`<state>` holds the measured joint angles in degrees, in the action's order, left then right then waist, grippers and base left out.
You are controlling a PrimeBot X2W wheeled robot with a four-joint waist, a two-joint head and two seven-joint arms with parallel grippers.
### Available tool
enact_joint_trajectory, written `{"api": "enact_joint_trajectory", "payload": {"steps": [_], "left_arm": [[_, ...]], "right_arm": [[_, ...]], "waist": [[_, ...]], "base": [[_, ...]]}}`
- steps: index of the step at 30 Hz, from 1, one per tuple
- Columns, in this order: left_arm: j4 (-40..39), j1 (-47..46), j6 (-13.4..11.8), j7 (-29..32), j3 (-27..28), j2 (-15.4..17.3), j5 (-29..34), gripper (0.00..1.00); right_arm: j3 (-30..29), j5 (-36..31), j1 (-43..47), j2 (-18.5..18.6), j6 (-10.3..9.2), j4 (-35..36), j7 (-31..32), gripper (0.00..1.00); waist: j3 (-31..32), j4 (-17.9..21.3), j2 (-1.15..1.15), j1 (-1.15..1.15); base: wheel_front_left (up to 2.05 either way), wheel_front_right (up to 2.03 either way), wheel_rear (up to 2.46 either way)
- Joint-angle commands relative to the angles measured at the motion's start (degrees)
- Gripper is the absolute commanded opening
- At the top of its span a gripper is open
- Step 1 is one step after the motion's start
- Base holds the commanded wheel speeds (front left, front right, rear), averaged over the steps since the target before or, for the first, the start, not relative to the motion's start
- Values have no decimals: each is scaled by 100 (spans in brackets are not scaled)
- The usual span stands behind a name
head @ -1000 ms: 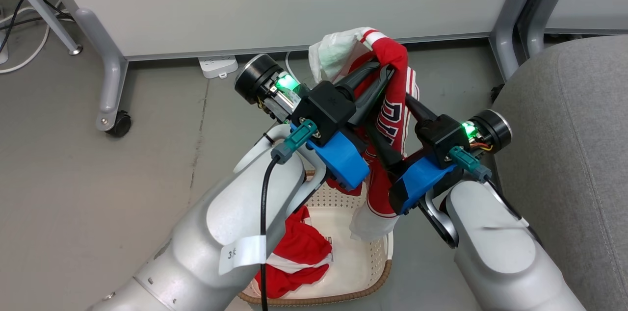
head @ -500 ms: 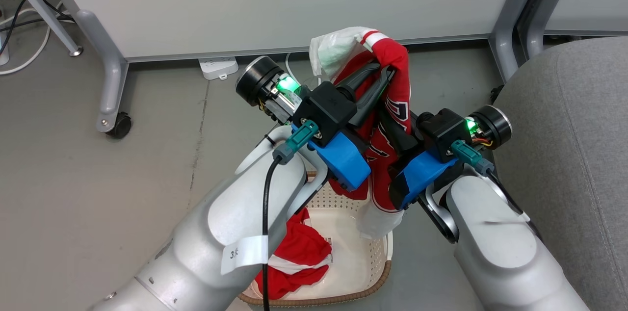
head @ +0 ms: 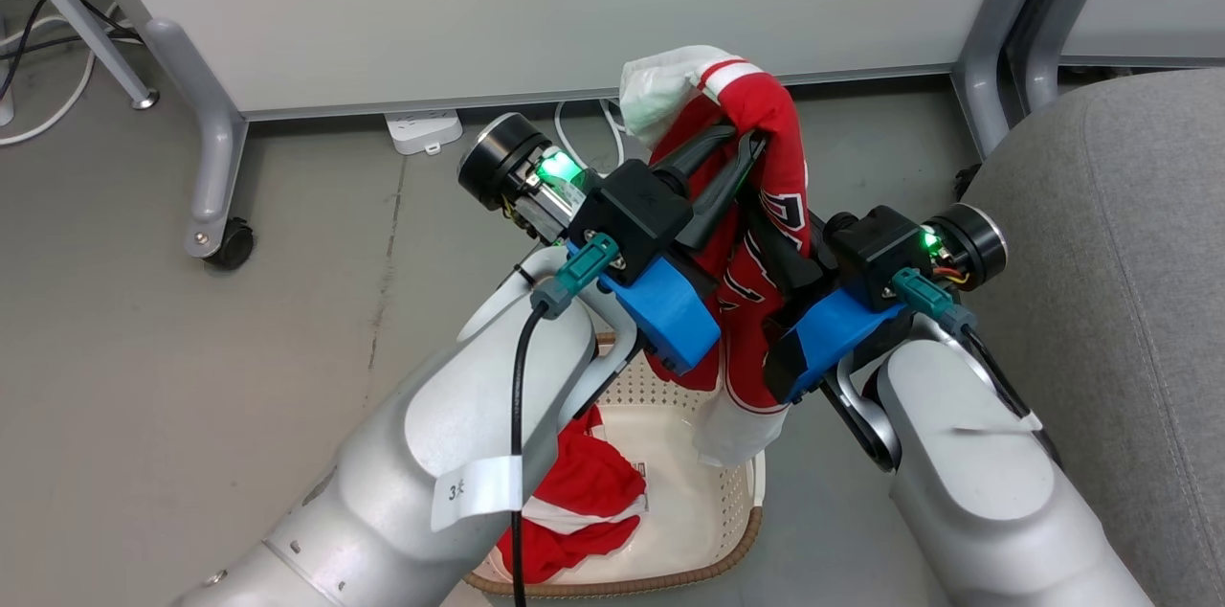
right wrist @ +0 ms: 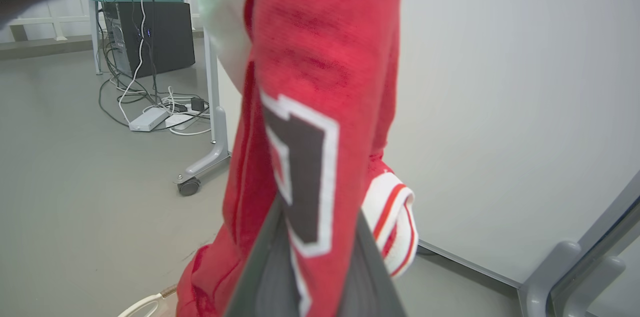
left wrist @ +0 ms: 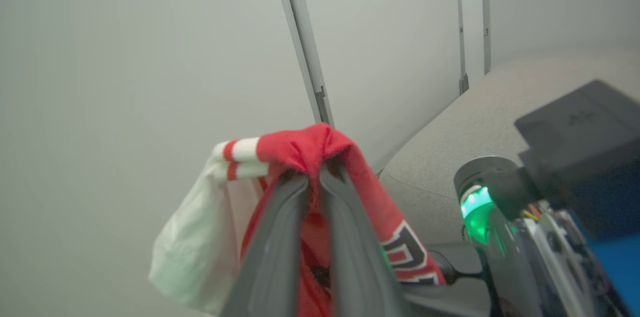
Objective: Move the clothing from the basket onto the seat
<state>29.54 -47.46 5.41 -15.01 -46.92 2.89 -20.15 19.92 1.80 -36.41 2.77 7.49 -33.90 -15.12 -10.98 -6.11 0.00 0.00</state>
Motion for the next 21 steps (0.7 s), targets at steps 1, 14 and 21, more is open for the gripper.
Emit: {"api": "enact_joint_trajectory", "payload": {"steps": [1,14,21], "left_arm": [[11,-74,-13,-23,14,-2,-25,100],[115,-55,-54,-23,61,-2,31,100],[175,43,-34,-22,127,16,142,100]], "right_arm": [[-31,37,-13,21,1,40,-6,0],[-268,98,-130,21,1,172,-6,0],[-657,41,-197,20,1,357,-6,0]], "waist": [[-15,2,0,0],[-108,117,0,0],[-263,424,0,0]], "base": [[0,0,0],[0,0,0],[0,0,0]]}}
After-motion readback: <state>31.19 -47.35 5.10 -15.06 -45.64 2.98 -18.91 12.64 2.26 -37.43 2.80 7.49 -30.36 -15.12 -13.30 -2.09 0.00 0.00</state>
